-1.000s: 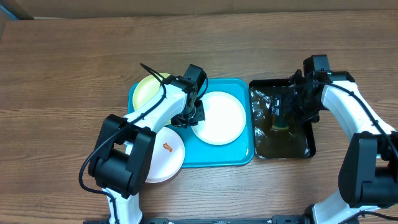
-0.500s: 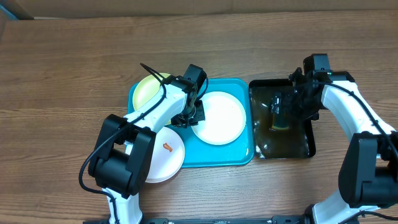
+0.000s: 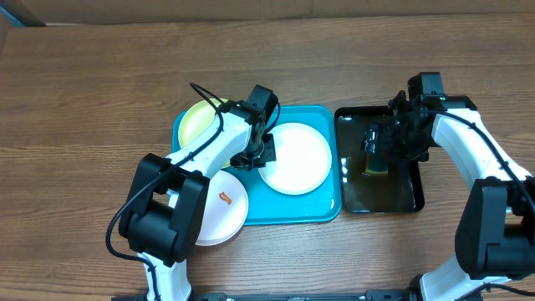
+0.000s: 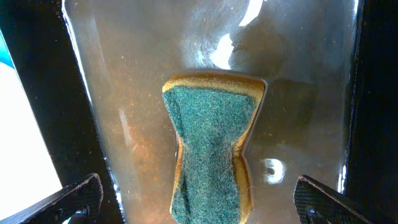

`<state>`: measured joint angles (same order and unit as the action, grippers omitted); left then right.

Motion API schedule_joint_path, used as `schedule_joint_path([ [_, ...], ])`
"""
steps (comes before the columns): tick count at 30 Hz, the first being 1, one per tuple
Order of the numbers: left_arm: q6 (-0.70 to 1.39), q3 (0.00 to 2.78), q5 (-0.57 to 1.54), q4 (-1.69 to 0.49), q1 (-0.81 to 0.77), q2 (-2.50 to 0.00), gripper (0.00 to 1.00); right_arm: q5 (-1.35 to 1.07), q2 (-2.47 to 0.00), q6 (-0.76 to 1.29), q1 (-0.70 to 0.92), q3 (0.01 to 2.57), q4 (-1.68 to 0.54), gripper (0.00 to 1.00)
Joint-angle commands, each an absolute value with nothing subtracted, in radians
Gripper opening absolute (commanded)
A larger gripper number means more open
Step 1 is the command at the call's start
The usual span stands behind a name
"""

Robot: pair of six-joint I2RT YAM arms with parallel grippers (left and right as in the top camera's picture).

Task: Clean dirty plates on tray and stack at the side
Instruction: 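Return the sponge to the basin and release it with the right gripper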

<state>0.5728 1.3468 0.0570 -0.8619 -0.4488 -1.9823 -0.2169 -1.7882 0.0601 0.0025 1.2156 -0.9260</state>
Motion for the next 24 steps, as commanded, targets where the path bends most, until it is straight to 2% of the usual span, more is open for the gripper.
schedule_joint_path([
  [1, 0.552, 1.391, 0.041, -0.879, -0.445, -1.972, 0.04, -0.21, -1.777, 0.064, 0.006, 1.211, -0.92, 1.0],
  [12, 0.514, 1.423, 0.041, -0.897, -0.444, -1.972, 0.04, -0.21, -1.777, 0.064, 0.006, 1.211, -0.916, 1.0],
  [15, 0.507, 1.423, 0.04, -0.888, -0.439, -1.972, 0.04, -0.237, -1.776, 0.077, 0.006, 1.213, -0.847, 1.0],
  [18, 0.492, 1.423, 0.016, -0.878, -0.432, -1.972, 0.04, -0.237, -1.776, 0.186, -0.019, 1.277, -0.92, 1.0],
  [24, 0.458, 1.424, -0.011, -0.88, -0.431, -1.972, 0.04, -0.234, -1.775, 0.187, -0.153, 1.487, -1.07, 1.0],
])
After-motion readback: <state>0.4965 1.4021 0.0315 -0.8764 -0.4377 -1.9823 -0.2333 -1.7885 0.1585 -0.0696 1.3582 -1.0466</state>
